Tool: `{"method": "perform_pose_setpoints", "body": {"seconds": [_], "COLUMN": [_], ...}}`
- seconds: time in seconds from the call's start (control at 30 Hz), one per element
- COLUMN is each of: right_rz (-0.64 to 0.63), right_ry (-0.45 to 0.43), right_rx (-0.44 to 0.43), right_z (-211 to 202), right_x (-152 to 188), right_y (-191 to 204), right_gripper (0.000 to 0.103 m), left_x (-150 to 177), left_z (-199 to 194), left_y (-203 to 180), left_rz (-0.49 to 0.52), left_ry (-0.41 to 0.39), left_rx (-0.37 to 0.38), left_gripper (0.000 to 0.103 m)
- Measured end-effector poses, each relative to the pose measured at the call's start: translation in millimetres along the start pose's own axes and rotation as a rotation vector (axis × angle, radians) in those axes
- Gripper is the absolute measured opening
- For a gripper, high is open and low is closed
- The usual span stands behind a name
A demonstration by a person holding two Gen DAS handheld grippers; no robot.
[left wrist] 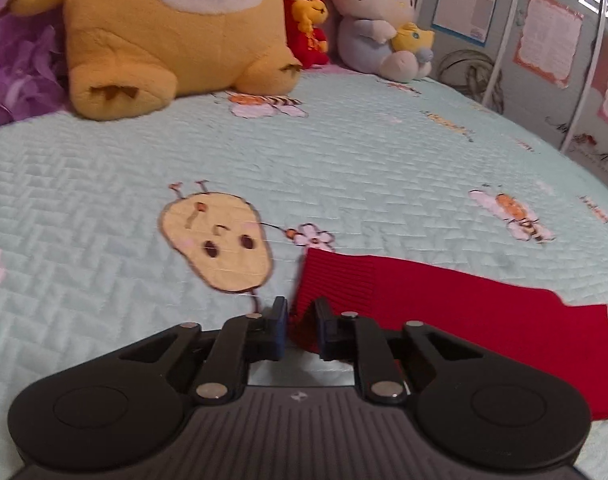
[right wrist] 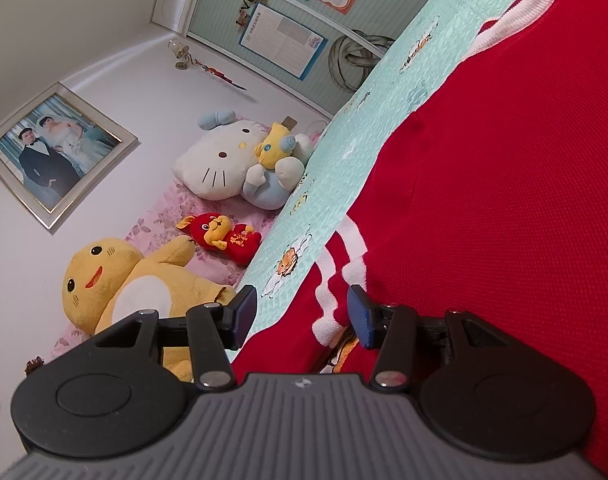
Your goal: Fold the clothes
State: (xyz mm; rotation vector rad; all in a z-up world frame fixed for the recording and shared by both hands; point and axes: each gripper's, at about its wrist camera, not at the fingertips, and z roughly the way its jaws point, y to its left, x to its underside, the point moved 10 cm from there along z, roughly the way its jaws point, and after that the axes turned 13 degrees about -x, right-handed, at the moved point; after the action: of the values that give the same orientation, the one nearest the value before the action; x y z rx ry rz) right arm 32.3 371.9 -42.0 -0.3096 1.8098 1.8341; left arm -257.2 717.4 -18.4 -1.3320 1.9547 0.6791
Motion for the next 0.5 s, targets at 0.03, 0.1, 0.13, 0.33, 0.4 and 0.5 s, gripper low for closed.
{"method": "perform_pose_setpoints", "body": {"seconds": [0.03, 0.1, 0.13, 0.33, 0.4, 0.5], "right_rz": [-0.001, -0.003, -0.004, 0.000, -0.005, -0.006], "right_ry": [0.001, 0.003, 0.004, 0.006, 0.012, 0.018], "right_rx": [0.000, -0.002, -0.003, -0.011, -0.015, -0.028], "right_z": [0, 0, 0, -1, 0, 1], "right_x": [0, 1, 1, 0, 1, 0], "right_y": [0, 0, 1, 2, 3, 7], "right_gripper": [0.051, 0.053, 0.053, 0.055, 0.058, 0.061], "left_x": [0, 0, -1, -14, -21, -28], "left_z": [-1, 1, 2, -34, -59, -100], "left_y": [2, 2, 3, 18, 7, -26], "left_rz": [0.015, 0.023, 0.013, -0.035, -0.046, -0.033], "left_ry": [-0.006, 0.002, 0.010, -0.080, -0.167, -0.282], "left_rx": [-0.018, -0.052, -0.072, -0.361, -0.336, -0.245], "left_gripper": [0.016, 0.017, 0.020, 0.023, 0.023, 0.023]}}
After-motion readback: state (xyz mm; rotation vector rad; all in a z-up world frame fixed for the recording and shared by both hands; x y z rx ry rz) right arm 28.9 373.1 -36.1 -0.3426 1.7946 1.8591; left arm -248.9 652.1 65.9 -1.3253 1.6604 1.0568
